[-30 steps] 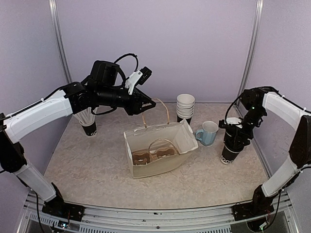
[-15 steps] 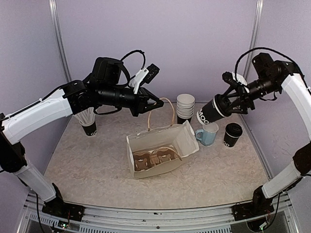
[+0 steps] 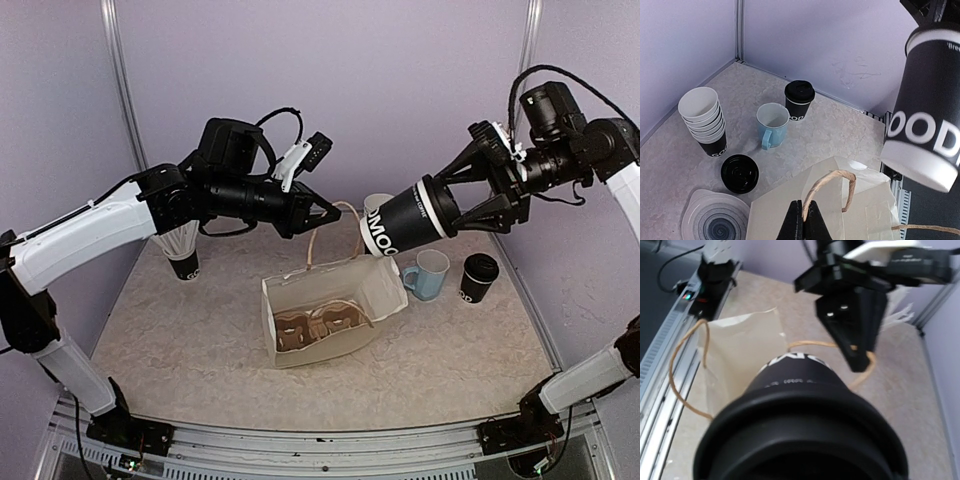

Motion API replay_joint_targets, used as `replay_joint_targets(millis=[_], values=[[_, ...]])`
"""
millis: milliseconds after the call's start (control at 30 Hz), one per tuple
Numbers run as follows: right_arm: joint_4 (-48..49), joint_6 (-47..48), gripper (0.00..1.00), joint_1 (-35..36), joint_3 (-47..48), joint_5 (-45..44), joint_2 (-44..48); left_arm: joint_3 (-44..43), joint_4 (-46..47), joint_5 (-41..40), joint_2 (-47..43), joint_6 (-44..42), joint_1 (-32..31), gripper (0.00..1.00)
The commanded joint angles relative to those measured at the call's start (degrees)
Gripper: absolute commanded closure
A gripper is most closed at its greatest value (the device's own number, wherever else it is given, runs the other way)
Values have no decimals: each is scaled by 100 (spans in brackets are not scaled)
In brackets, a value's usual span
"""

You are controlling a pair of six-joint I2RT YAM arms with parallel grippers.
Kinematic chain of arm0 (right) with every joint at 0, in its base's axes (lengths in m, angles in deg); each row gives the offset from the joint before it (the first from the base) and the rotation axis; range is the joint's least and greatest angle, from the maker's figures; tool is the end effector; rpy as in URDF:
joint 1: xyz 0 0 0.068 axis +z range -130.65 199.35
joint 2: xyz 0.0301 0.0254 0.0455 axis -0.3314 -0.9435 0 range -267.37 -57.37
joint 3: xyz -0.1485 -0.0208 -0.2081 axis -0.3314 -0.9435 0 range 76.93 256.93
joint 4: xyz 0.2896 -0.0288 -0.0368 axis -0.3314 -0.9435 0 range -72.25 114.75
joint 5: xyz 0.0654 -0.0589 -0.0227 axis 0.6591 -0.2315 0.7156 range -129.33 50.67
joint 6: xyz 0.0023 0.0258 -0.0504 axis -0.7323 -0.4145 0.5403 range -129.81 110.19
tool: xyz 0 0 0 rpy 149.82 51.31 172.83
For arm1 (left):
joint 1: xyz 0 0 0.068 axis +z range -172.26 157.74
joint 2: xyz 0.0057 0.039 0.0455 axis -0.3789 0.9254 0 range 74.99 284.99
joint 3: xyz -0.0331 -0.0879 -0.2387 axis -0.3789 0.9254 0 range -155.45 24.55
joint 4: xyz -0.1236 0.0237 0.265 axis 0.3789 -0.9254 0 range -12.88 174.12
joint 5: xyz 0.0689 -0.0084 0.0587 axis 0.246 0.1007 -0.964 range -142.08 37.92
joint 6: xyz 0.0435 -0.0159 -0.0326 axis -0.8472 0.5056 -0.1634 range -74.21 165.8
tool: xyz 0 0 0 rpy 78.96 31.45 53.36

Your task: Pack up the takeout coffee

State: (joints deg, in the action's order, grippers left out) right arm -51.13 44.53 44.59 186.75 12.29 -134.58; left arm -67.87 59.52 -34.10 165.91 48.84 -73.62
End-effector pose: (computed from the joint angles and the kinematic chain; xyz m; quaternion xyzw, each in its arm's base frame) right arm 0.2034 0.1302 0.4876 -0.6616 0.5245 0.2971 0.4460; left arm 0.2426 -0.3230 0.3840 0.4159 0.7167 -0.3648 0.4246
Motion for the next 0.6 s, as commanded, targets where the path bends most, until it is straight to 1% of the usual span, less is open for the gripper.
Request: replay_joint_targets(millis=[0, 167, 300, 433, 567], values=[[175, 33, 43, 683, -206, -818, -157, -297, 72, -53, 99, 222, -82, 100], [383, 218, 44, 1514, -496, -1793, -264, -295, 63, -164, 74, 342, -175, 100], [647, 171, 45, 2124, -670, -2648, -436, -301, 4, -234, 46, 395, -270, 100], [885, 139, 46, 2581, -777, -3578, -708, -231, 29, -284, 7, 437, -370, 100], [977, 130, 48, 3050, -868, -4301, -1000, -197, 43, -269, -20, 493, -425, 100]])
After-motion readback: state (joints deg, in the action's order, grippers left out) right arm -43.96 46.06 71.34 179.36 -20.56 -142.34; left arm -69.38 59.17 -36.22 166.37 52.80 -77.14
